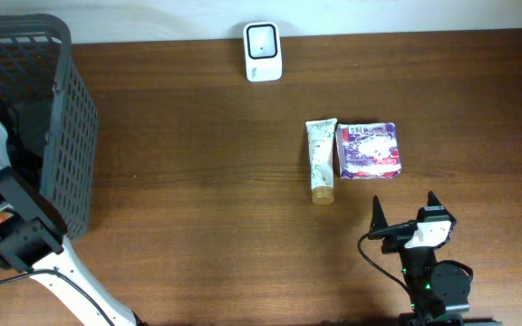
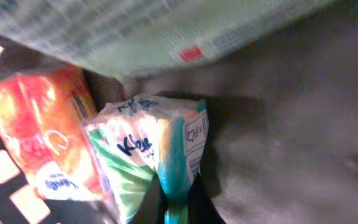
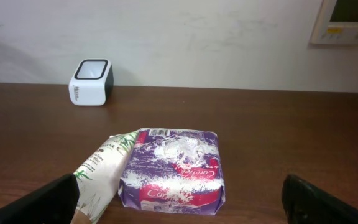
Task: Scan the item barcode
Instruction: 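Reach the left gripper into the basket and grasp the green-white pack, then lift the green pack and hold it at the scanner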
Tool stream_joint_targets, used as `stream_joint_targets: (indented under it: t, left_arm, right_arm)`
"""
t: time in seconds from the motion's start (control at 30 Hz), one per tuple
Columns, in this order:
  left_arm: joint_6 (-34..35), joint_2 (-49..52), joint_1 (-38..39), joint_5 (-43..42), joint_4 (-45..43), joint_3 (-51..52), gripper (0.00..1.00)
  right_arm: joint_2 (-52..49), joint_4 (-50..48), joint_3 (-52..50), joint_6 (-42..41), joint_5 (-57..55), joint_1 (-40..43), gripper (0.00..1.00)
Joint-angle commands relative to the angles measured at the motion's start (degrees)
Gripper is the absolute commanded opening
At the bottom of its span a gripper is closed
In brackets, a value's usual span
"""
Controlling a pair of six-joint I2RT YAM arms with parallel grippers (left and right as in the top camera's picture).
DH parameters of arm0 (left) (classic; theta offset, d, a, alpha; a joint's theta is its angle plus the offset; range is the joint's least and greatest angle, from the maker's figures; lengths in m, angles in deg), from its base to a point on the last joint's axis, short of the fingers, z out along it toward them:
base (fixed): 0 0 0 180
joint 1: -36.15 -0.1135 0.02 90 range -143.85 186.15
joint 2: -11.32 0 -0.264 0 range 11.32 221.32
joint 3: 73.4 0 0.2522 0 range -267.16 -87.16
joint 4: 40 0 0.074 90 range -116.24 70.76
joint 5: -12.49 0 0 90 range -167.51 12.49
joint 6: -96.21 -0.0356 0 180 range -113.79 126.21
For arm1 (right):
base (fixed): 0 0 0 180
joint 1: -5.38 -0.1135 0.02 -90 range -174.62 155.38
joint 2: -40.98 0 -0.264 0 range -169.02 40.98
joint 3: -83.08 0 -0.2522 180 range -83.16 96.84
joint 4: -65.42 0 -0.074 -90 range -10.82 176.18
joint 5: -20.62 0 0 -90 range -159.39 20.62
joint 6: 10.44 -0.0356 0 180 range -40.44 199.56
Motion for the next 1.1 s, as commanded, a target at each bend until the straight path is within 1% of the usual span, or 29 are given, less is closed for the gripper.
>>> stream_joint_targets:
  t: [0.0, 0.1, 0.17, 0.27, 0.33, 0.4, 0.47, 0.63, 0.73, 0.77, 0.83, 0.87, 0.9, 1.0, 1.07]
  left_arm:
    - [-1.1, -0.7, 0.0, -8.6, 3.0, -5.9, 0.0]
    - [-1.1, -3.5, 0.3, -13.3, 6.9, -16.1, 0.0]
    - [-1.1, -5.9, 0.5, -18.6, 9.0, -23.8, 0.0]
    - [-1.9, -9.3, 0.6, -30.3, 10.2, -33.3, 0.0]
    - [-2.4, -12.6, 0.7, -39.5, 9.8, -37.3, 0.0]
    - [-2.5, -15.2, 1.2, -43.2, 8.9, -38.4, 0.0]
    - [-5.9, -18.6, 3.2, -47.3, 6.3, -38.6, 0.0]
    - [-6.2, -21.9, 11.0, -48.2, 5.8, -38.6, 0.0]
    - [-13.2, -21.9, 17.2, -48.7, 5.5, -38.6, 0.0]
    - [-18.1, -21.9, 21.3, -48.7, 4.9, -38.6, 0.0]
    - [-22.5, -21.9, 25.5, -48.6, 4.1, -38.6, 0.0]
    - [-26.0, -21.9, 28.8, -48.5, 3.8, -38.6, 0.0]
    - [-27.9, -21.9, 30.8, -48.5, 3.8, -38.6, 0.0]
    - [-28.4, -21.9, 34.6, -44.2, 3.8, -38.6, 0.0]
    - [-32.2, -21.9, 35.9, -43.5, 3.9, -38.6, 0.0]
  right_arm:
    - [0.3, 0.2, -0.5, 0.0, -0.3, 0.4, 0.99]
    - [0.3, 0.2, -0.5, 0.0, -0.3, 0.4, 0.99]
    - [0.3, 0.2, -0.5, 0.0, -0.3, 0.4, 0.99]
    - [0.3, 0.2, -0.5, 0.0, -0.3, 0.4, 0.98]
    - [0.3, 0.2, -0.5, 0.0, -0.3, 0.4, 0.99]
    - [0.3, 0.2, -0.5, 0.0, -0.3, 0.4, 0.99]
    - [0.3, 0.2, -0.5, 0.0, -0.3, 0.4, 0.99]
    - [0.3, 0.2, -0.5, 0.0, -0.3, 0.4, 0.99]
    - [0.3, 0.2, -0.5, 0.0, -0.3, 0.4, 0.99]
    - [0.3, 0.2, -0.5, 0.0, -0.3, 0.4, 0.99]
    - [0.3, 0.2, -0.5, 0.0, -0.3, 0.4, 0.98]
    - [0.3, 0.2, -0.5, 0.0, -0.3, 0.4, 0.99]
    - [0.3, 0.2, -0.5, 0.0, -0.3, 0.4, 0.99]
    - [0.3, 0.2, -0.5, 0.0, -0.3, 0.4, 0.99]
    - [0.3, 0.2, -0.5, 0.0, -0.3, 0.4, 0.99]
